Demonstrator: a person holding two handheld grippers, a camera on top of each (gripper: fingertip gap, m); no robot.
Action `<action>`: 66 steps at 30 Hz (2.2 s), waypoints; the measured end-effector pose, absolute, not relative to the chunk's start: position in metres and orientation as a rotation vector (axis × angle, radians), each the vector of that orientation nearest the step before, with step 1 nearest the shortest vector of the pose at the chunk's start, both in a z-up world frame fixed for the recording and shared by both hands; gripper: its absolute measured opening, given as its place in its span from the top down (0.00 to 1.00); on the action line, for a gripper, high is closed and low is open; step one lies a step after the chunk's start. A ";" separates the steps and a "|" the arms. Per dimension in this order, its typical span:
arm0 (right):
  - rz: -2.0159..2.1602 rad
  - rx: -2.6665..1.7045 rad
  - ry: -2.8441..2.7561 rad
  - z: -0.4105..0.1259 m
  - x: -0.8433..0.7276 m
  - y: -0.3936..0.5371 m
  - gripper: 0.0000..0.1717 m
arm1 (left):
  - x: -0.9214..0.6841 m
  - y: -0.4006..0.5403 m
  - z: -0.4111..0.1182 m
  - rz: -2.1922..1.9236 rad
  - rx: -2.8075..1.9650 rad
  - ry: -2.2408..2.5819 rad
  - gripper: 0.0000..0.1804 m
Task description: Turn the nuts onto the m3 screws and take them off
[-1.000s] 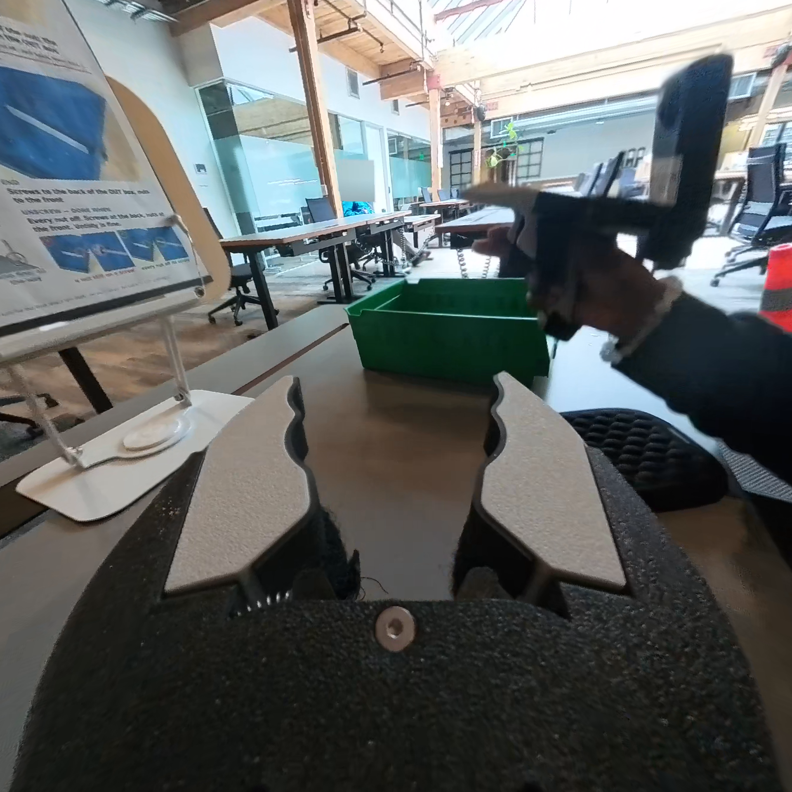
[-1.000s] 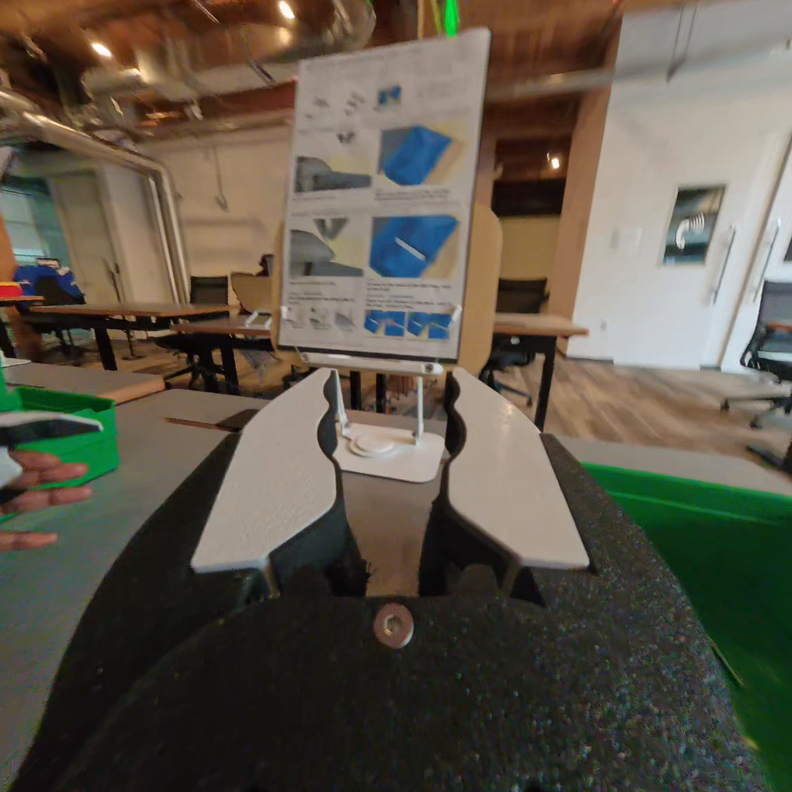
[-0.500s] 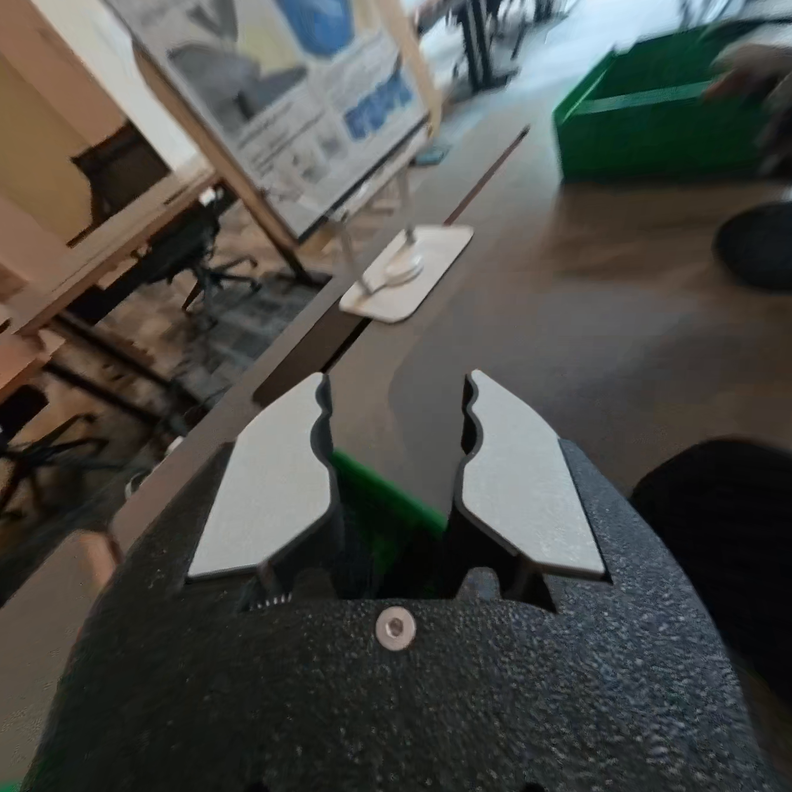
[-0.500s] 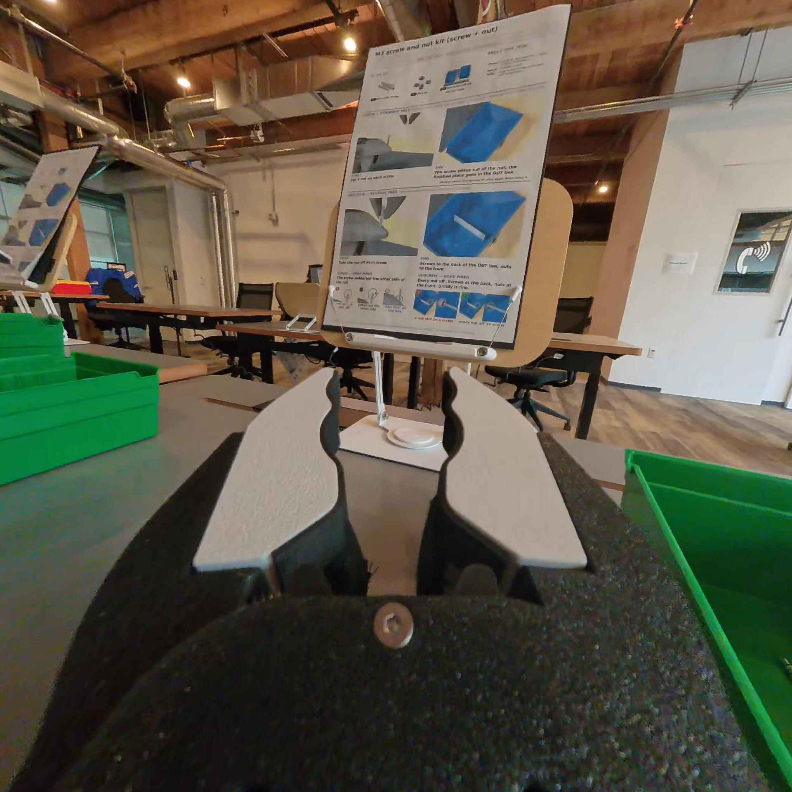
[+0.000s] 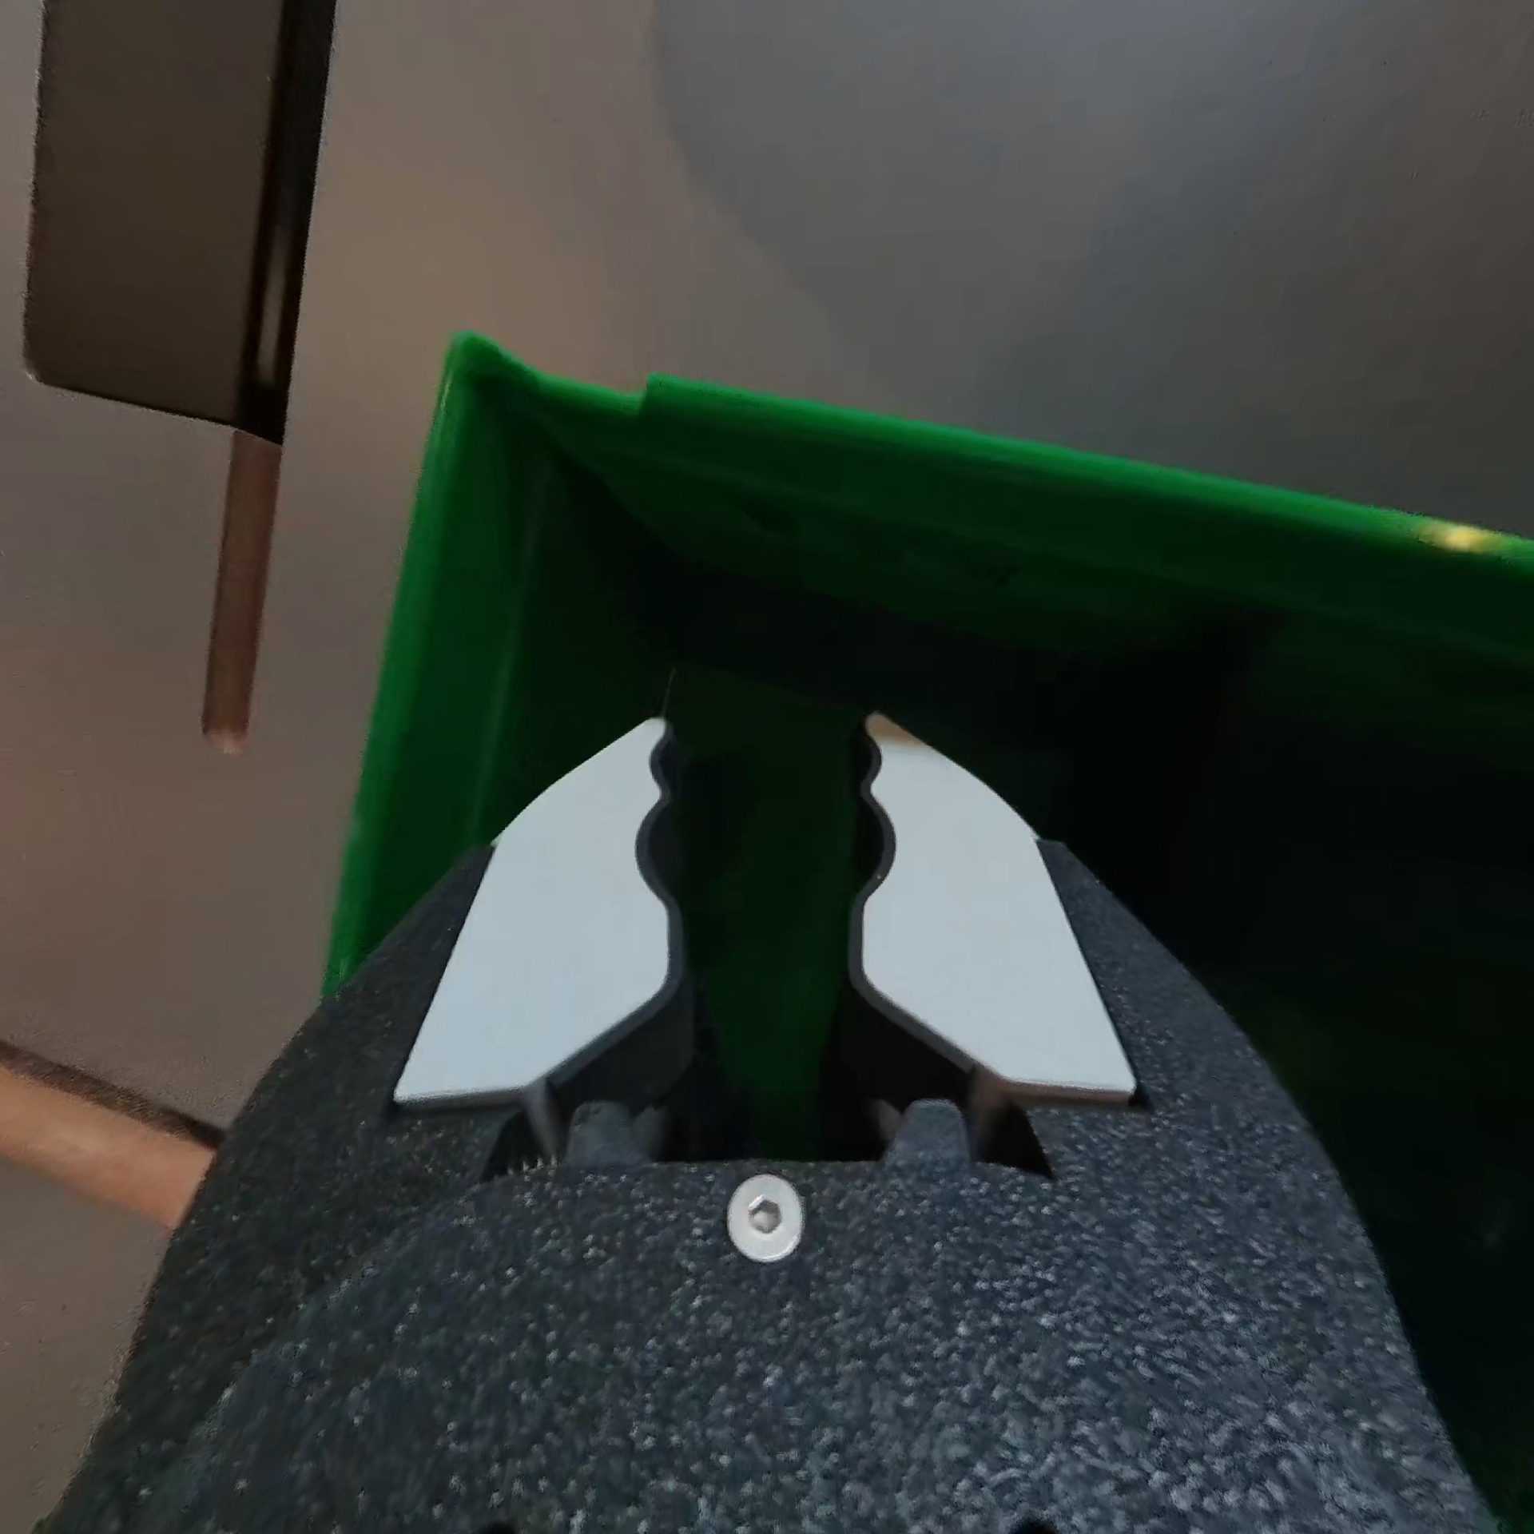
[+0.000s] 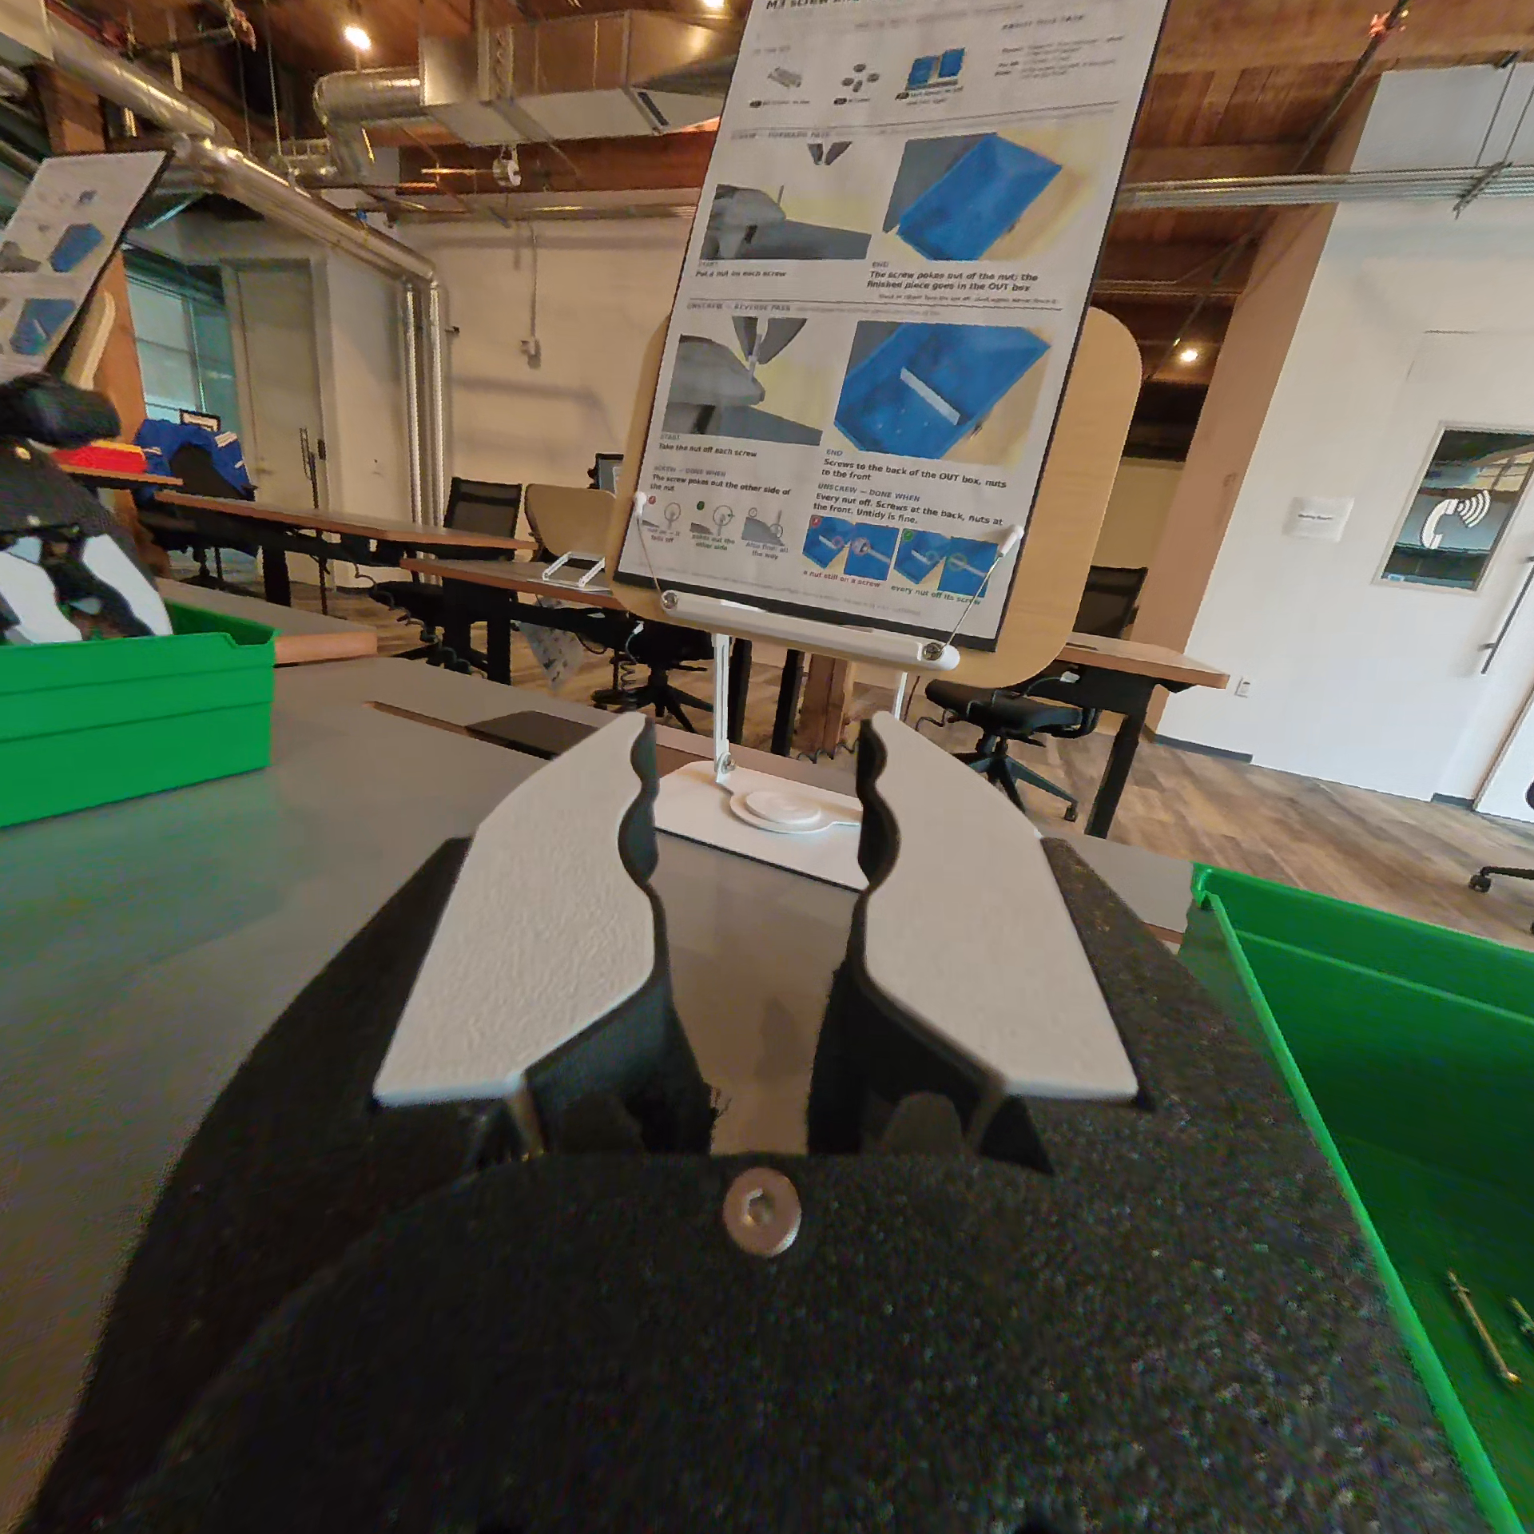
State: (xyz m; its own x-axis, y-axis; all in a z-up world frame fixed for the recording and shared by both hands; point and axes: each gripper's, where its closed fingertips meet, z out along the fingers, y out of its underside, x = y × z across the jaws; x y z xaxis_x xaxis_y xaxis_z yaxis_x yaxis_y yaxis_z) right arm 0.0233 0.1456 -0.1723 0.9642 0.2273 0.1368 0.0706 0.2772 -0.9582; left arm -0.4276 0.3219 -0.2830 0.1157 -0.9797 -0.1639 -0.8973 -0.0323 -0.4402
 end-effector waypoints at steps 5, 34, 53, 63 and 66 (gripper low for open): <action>0.101 -1.285 -0.246 -0.172 0.029 0.145 0.75 | -0.429 0.333 -0.310 -0.336 -2.058 1.799 0.71; 0.101 -1.286 -0.306 -0.175 0.020 0.145 0.76 | -0.418 0.342 -0.337 -0.368 -2.219 1.444 0.63; 0.105 -1.284 -0.317 -0.175 0.018 0.145 0.76 | -0.419 0.340 -0.336 -0.277 -2.174 1.690 0.77; 0.115 -1.281 -0.307 -0.175 0.019 0.144 0.76 | -0.435 0.321 -0.334 -0.292 -2.181 1.996 0.83; 0.117 -1.279 -0.313 -0.175 0.018 0.144 0.76 | -0.445 0.320 -0.329 -0.239 -2.155 2.092 0.80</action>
State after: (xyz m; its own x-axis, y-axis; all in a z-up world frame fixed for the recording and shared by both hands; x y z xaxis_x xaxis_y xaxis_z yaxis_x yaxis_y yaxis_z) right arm 0.0181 0.1437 -0.1749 0.9518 0.2587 0.1648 0.0868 0.2884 -0.9536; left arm -0.4445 0.3198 -0.3286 0.0272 -0.9993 0.0240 -0.9789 -0.0315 -0.2017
